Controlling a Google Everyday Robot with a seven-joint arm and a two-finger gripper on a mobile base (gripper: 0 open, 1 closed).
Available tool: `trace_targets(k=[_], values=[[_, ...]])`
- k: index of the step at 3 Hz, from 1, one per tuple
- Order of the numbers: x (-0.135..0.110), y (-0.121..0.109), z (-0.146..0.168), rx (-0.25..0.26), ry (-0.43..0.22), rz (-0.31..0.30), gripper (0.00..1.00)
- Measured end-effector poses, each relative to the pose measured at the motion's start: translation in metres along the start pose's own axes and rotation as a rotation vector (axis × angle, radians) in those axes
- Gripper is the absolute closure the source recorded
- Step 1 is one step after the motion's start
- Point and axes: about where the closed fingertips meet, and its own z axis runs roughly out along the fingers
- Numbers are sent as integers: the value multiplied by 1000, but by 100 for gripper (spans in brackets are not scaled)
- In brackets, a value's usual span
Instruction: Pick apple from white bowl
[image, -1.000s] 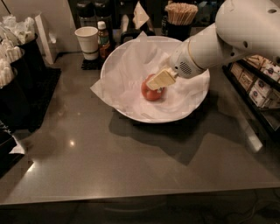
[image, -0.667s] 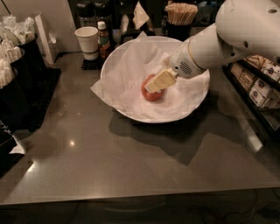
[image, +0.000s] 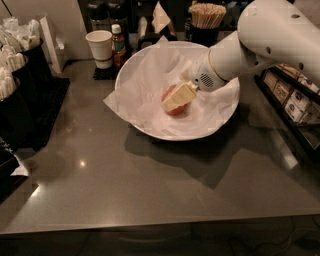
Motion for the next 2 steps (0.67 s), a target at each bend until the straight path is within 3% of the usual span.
trace_targets(k=[2], values=[[9,-1,16,-31,24,12,31]])
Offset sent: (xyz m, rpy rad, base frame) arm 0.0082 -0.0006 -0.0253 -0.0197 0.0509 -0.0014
